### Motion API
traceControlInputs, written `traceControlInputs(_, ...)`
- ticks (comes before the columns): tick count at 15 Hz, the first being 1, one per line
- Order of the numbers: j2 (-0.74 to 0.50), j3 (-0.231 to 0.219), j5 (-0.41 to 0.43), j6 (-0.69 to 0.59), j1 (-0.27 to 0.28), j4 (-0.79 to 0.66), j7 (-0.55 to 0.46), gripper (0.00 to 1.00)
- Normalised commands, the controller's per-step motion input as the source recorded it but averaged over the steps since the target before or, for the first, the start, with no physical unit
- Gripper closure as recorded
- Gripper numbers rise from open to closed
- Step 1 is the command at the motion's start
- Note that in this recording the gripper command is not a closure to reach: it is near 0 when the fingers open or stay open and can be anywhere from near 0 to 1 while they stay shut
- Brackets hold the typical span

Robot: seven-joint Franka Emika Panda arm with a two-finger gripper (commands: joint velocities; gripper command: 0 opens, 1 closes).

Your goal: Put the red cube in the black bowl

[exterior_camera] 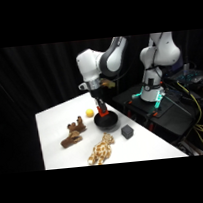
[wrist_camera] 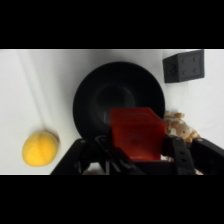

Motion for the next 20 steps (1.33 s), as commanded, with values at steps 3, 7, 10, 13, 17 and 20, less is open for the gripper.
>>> traceControlInputs(3, 0.26, 0.041, 0.202, 0.12, -0.058, 0.09, -0.18, 0.0)
traceControlInputs(7, 0.12, 0.049, 0.08, -0.04, -0.055, 0.15, -0.07, 0.0)
traceControlInputs(10, -0.2, 0.02, -0.078, -0.26, 0.011, 0.07, 0.1, 0.0)
traceControlInputs(13, -0.52, -0.031, -0.275, -0.54, 0.114, 0.05, 0.37, 0.0)
traceControlInputs(17, -0.61, -0.019, -0.217, -0.61, 0.075, 0.12, 0.3, 0.0)
traceControlInputs(20, -0.44, -0.004, -0.215, -0.44, 0.019, 0.22, 0.22, 0.0)
